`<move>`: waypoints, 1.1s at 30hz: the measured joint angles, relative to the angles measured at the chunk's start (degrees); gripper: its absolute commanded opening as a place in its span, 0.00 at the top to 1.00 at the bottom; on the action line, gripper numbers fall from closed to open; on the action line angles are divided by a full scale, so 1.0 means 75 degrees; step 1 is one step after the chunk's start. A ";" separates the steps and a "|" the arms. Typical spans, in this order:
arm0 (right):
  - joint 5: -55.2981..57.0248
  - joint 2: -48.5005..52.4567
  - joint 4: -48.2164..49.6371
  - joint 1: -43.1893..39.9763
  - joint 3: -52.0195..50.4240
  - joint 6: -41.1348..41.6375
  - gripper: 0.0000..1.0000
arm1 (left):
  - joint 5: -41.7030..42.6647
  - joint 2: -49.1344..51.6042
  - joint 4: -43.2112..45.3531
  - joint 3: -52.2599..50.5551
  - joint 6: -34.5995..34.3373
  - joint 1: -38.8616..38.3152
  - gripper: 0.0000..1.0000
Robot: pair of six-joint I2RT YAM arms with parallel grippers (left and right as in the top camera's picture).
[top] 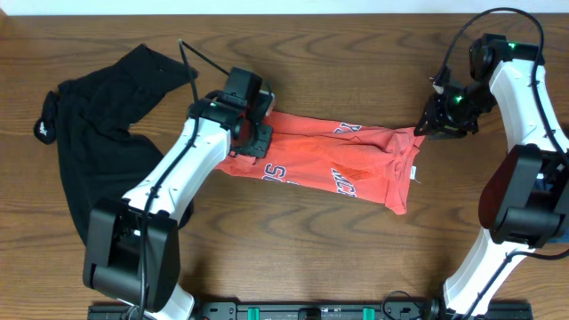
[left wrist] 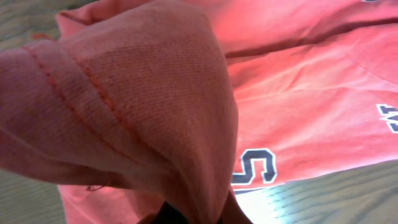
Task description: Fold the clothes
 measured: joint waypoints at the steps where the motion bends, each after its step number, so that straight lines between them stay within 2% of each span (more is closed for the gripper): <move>1: 0.0000 0.0000 -0.0012 0.0000 -0.0003 0.0000 0.66 | 0.0000 0.0000 0.0023 0.0000 0.0000 -0.0023 0.94; 17: 0.0000 0.0000 -0.0029 0.0000 -0.0003 0.0000 0.66 | 0.0000 0.0000 0.0265 0.0000 -0.0111 -0.0487 0.92; 19: 0.0000 0.0000 -0.0038 0.0000 -0.0003 0.0000 0.66 | 0.0000 0.0000 0.0268 0.0000 -0.0108 -0.0574 0.87; 20: 0.0000 0.0000 -0.0044 0.0000 -0.0003 0.0000 0.65 | 0.0000 0.0000 0.0268 0.0000 -0.0105 -0.0621 0.83; 22: 0.0000 0.0003 -0.0058 0.0000 -0.0003 0.0000 0.66 | -0.0003 0.0000 0.0268 0.0000 -0.0085 -0.0685 0.46; 23: -0.0003 0.0000 -0.0058 0.0000 -0.0003 0.0000 0.65 | 0.0006 0.0000 0.0271 0.0000 -0.0090 -0.0711 0.16; 24: 0.0000 0.0000 -0.0061 0.0000 -0.0003 0.0000 0.65 | 0.0003 0.0000 0.0274 0.0000 -0.0102 -0.0729 0.04; 28: 0.0000 0.0000 -0.0061 0.0009 -0.0003 0.0000 0.67 | 0.0006 0.0000 0.0274 0.0000 -0.0119 -0.0755 0.02; 33: -0.0006 0.0000 -0.0061 0.0070 -0.0003 -0.0029 0.80 | 0.0003 -0.0003 0.0262 0.0003 -0.0134 -0.0755 0.02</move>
